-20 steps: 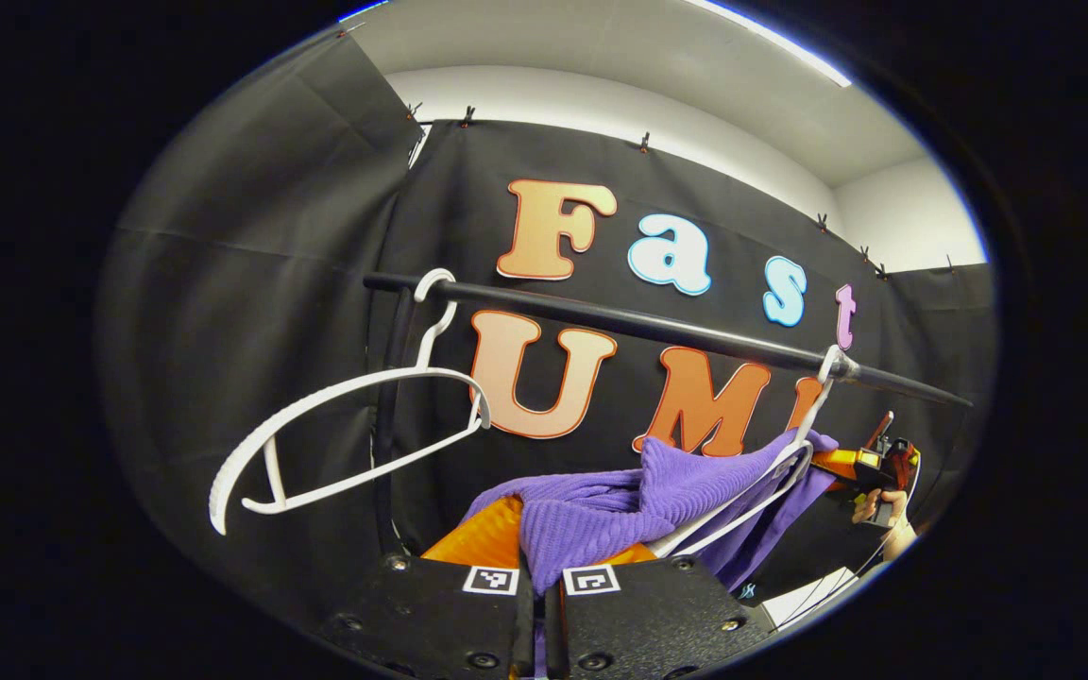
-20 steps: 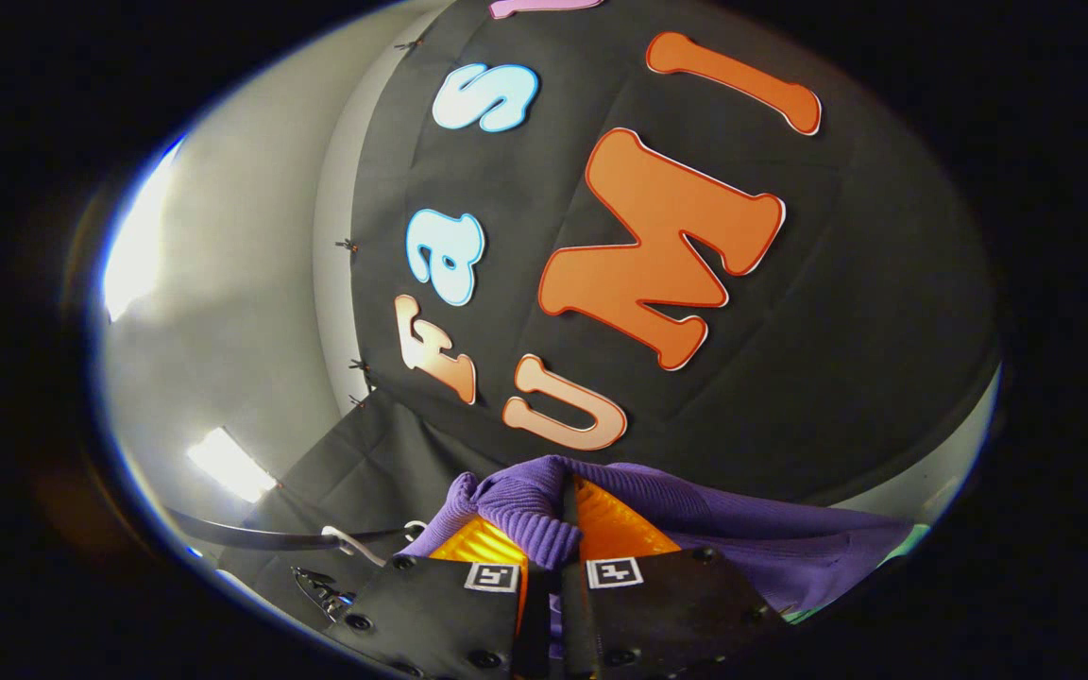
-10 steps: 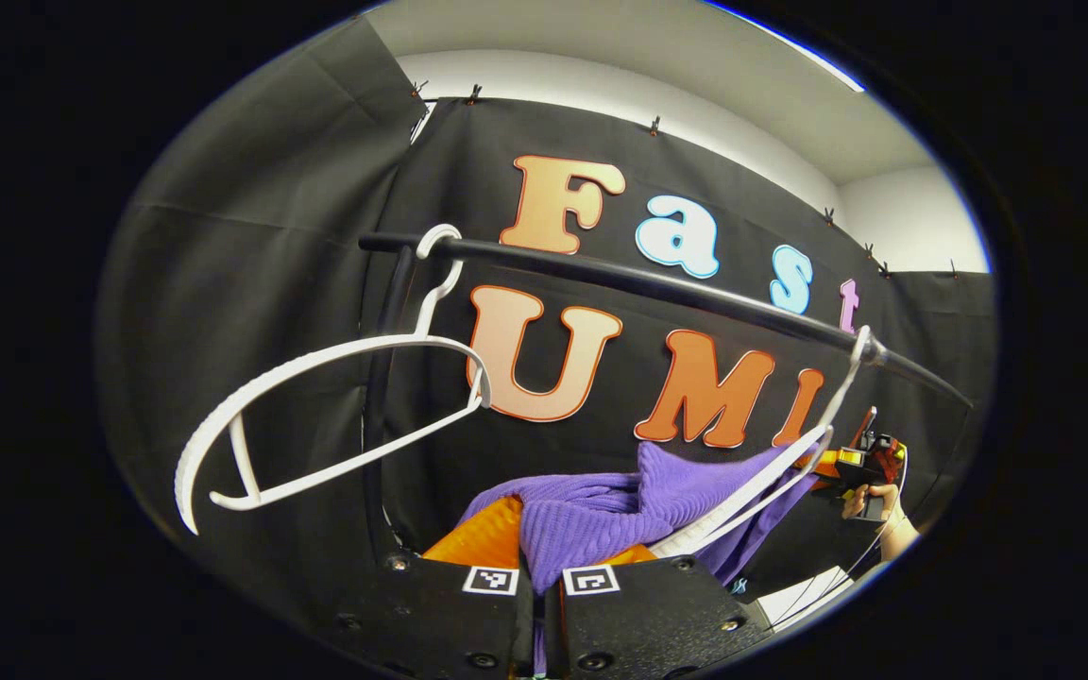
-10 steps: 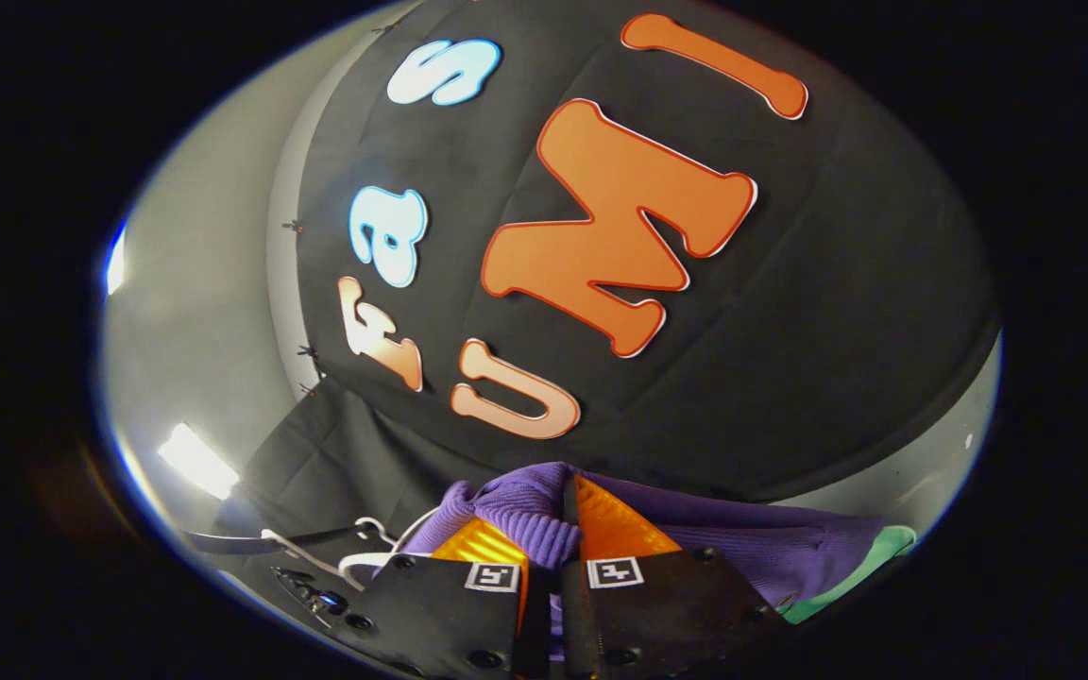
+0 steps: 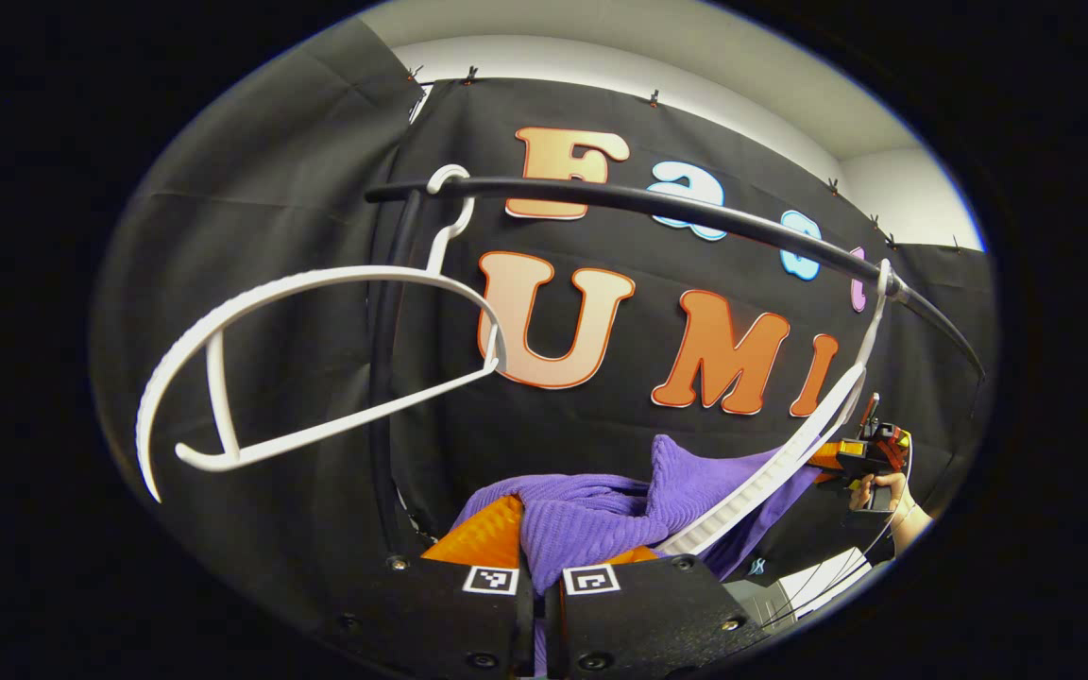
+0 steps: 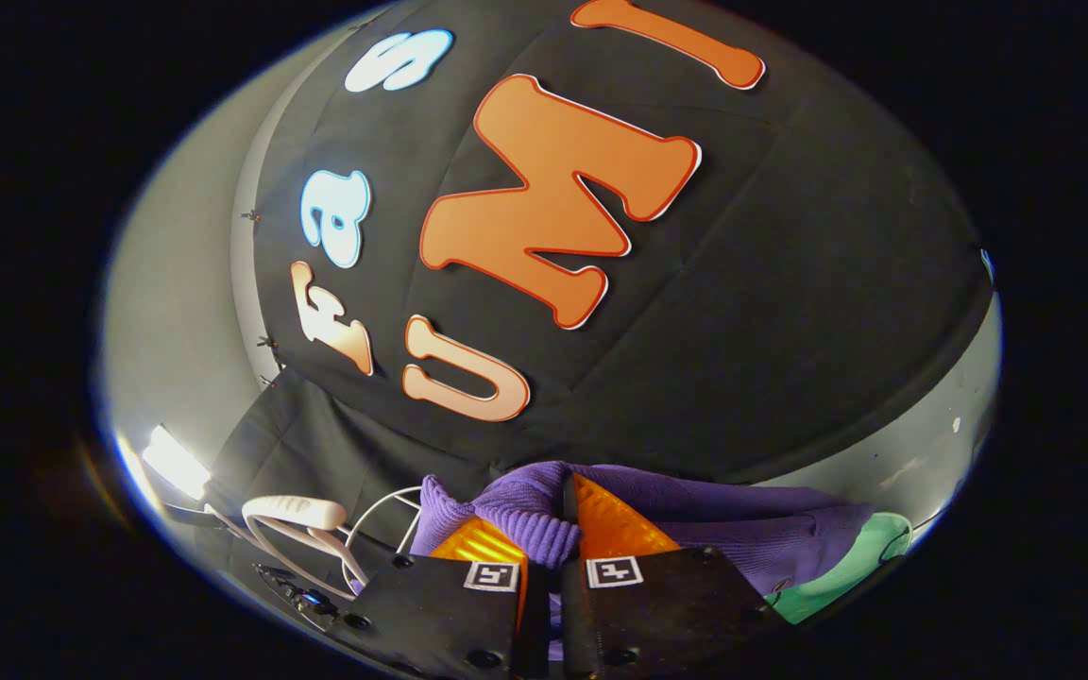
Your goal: Grasp the clothes on the hanger with both hands and then place them into the laundry hamper below.
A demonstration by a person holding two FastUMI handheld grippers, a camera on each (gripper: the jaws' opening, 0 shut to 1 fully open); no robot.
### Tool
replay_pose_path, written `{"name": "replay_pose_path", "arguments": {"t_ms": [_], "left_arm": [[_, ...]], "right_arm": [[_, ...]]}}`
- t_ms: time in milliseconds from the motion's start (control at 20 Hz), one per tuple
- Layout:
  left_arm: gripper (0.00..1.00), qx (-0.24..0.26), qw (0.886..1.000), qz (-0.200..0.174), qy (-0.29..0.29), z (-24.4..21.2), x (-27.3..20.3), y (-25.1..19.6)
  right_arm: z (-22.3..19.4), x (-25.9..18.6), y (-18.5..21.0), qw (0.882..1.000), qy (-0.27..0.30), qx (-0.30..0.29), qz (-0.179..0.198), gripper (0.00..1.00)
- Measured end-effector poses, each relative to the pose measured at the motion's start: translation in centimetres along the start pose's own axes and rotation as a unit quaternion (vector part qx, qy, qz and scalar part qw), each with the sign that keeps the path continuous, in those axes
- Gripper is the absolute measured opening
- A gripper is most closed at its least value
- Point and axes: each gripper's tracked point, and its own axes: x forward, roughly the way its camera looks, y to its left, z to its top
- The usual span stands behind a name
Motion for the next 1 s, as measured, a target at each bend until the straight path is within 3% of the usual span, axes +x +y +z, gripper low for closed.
{"name": "replay_pose_path", "arguments": {"t_ms": [250, 600, 1000], "left_arm": [[0.04, 0.004, 0.999, 0.024, 0.033, -4.3, -0.5, 1.4], [0.04, -0.005, 0.998, 0.018, 0.061, -9.2, -2.3, 0.8], [0.04, -0.005, 0.992, -0.022, 0.123, -15.7, -2.5, -3.6]], "right_arm": [[-2.8, 0.1, -1.3, 1.0, 0.009, 0.003, -0.006, 0.13], [-5.7, -2.1, -3.7, 1.0, 0.005, -0.004, -0.019, 0.13], [-10.7, -5.2, -6.6, 0.998, 0.022, -0.028, -0.059, 0.13]]}}
